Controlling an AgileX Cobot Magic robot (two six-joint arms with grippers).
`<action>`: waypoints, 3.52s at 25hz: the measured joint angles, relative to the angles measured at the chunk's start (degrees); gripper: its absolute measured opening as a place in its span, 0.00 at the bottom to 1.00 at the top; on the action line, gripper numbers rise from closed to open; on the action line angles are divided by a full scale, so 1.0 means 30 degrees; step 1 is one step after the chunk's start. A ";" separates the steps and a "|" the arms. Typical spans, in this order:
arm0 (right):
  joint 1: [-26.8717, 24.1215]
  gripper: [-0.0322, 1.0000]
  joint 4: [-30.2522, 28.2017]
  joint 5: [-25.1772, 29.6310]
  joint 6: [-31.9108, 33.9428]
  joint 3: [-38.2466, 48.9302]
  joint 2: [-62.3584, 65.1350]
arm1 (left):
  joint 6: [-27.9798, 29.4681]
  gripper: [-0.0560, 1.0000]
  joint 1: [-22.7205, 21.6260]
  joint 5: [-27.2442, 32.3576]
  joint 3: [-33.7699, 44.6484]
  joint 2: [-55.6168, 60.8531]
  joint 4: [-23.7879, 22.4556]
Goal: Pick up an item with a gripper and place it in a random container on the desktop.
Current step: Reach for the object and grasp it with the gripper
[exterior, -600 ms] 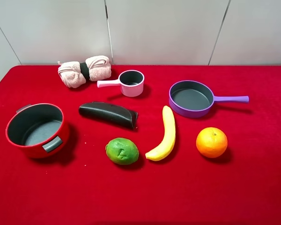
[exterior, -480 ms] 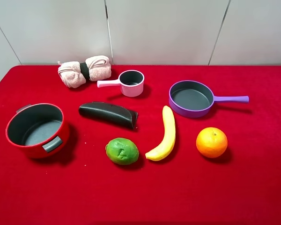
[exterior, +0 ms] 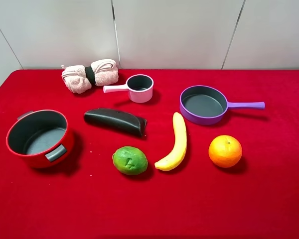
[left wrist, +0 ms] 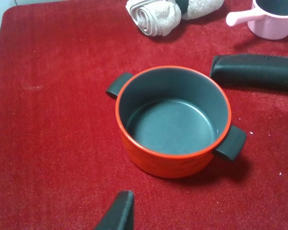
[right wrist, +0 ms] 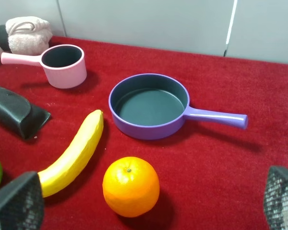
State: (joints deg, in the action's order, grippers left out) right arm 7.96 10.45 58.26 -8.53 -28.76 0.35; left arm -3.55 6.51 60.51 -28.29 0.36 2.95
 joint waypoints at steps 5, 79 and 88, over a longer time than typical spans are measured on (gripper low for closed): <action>0.0000 0.70 0.0000 0.0000 0.0000 0.0000 0.0000 | 0.0000 0.99 0.0000 0.0000 0.0000 0.0000 0.0000; 0.0000 0.70 -0.0401 -0.0069 -0.2142 -0.4356 -0.8434 | 0.0000 0.99 0.0000 0.0000 0.0000 0.0000 0.0000; 0.1640 0.70 -0.0052 -0.0049 -0.3845 -0.6159 -1.2107 | 0.0000 0.99 0.0000 0.0000 0.0000 0.0000 0.0000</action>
State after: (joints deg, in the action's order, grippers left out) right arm 12.88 10.29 58.12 -20.06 -47.23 -35.97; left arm -3.55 6.51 60.51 -28.29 0.36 2.95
